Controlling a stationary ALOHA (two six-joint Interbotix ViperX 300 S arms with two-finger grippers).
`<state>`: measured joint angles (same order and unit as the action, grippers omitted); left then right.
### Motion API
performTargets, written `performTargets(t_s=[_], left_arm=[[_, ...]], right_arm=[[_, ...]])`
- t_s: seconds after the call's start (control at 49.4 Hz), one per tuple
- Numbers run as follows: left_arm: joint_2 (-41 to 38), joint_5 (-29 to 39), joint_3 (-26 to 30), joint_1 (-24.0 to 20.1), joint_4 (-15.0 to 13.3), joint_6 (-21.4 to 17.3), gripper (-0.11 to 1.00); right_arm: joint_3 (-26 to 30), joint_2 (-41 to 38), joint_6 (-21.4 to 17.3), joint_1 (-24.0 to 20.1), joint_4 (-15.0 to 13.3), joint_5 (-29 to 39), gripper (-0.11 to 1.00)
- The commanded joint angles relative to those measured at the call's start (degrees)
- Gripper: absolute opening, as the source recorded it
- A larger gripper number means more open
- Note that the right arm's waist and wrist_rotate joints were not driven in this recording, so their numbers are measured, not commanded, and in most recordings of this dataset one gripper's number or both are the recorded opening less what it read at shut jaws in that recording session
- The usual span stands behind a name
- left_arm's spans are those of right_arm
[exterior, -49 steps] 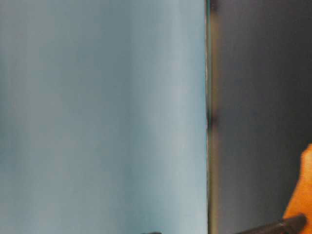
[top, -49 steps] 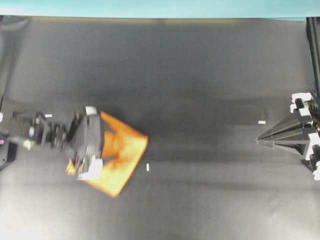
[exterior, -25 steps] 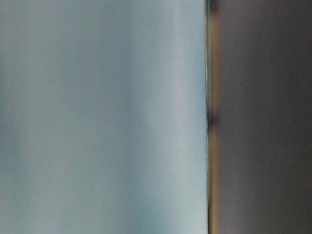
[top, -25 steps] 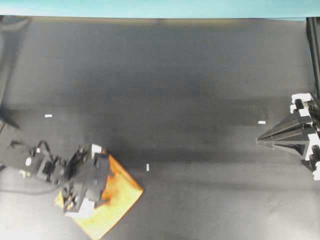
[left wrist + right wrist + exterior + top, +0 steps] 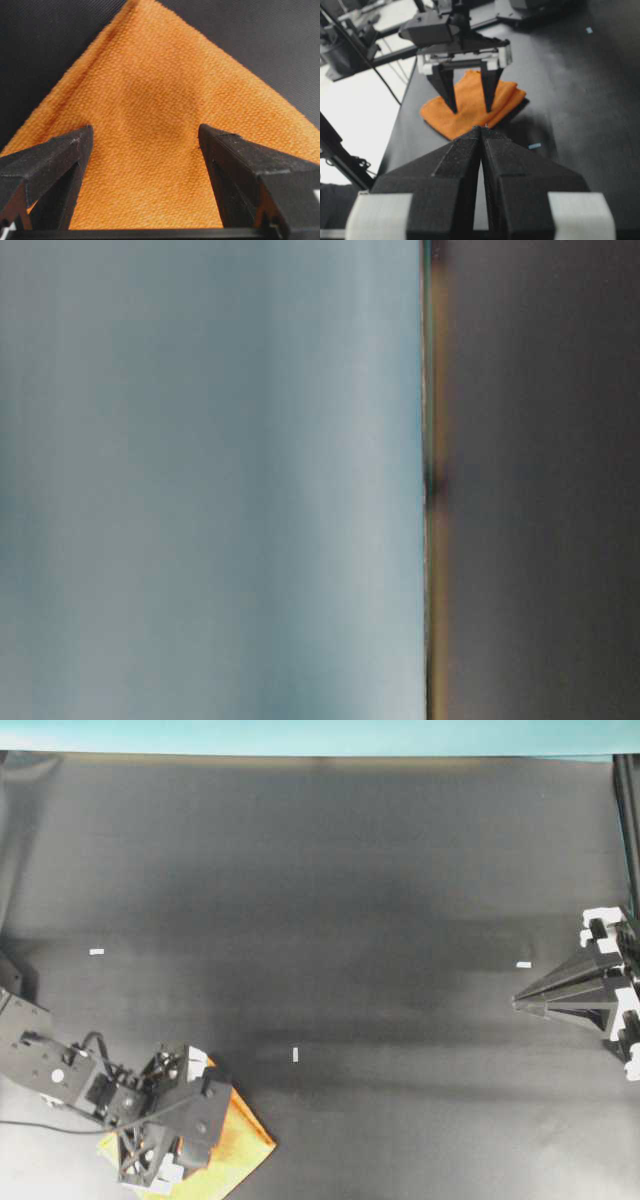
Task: Push an orange cloth with the left arm to wipe the desk.
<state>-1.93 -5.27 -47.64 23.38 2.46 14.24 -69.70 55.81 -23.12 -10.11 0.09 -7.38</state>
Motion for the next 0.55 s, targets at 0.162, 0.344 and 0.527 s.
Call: performTargets(t_s=[0.162, 0.344, 0.527], left_arm=[[0.7, 0.09, 1.41, 2.72, 0.18, -0.09, 0.8], [0.62, 0.09, 1.58, 4.39, 0.09, 0.09, 0.8], [0.44, 0.09, 1.85, 6.59, 0.18, 0.44, 0.8]], right_arm=[[0.26, -0.35, -0.09, -0.09, 0.0, -0.62, 0.0], [0.26, -0.35, -0.09, -0.09, 0.0, -0.62, 0.0], [0.26, -0.35, 0.0, 0.0, 0.0, -0.7, 0.0]])
